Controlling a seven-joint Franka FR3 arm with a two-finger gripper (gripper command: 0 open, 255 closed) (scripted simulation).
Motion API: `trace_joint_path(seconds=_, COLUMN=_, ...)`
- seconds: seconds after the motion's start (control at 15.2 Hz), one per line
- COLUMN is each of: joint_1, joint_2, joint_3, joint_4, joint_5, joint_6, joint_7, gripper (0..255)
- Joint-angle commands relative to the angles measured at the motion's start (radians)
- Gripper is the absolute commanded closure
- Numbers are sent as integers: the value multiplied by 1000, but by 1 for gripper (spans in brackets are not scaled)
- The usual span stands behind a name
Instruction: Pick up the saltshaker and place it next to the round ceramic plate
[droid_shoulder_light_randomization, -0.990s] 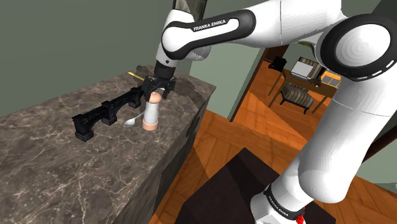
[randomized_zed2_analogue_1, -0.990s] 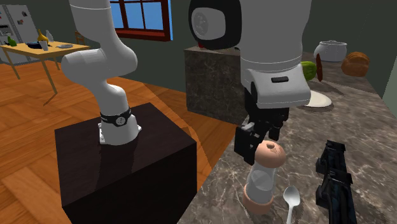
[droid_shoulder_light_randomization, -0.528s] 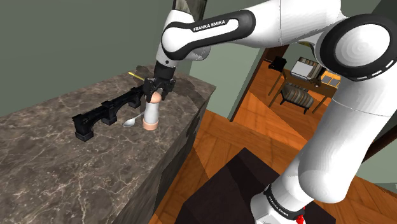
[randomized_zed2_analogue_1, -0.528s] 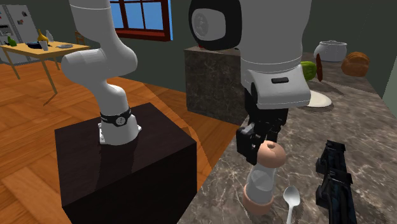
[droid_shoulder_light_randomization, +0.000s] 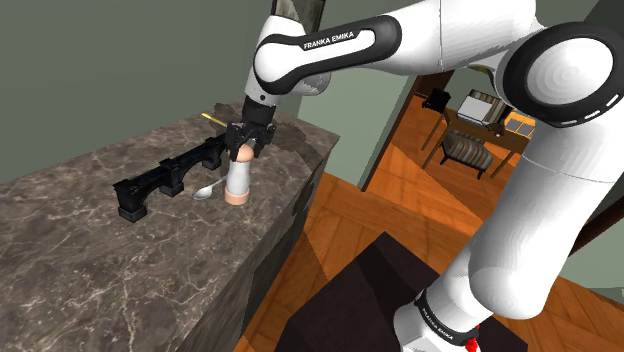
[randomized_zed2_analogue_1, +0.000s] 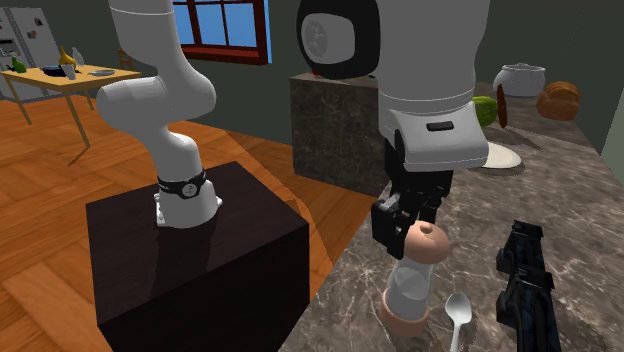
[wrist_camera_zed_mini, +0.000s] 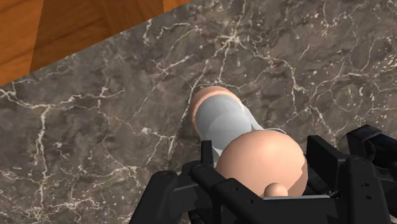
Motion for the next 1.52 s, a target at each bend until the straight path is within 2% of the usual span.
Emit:
trace_joint_path(seconds=0.0, joint_1=0, joint_2=0, joint_3=0, joint_4=0, joint_5=0, joint_6=0, joint_7=0, gripper=255)
trace_joint_path(seconds=1.45, joint_1=-5, joint_2=-73, joint_3=-2, joint_4=204, joint_5=-5, joint_6=-274, joint_7=34, gripper=255)
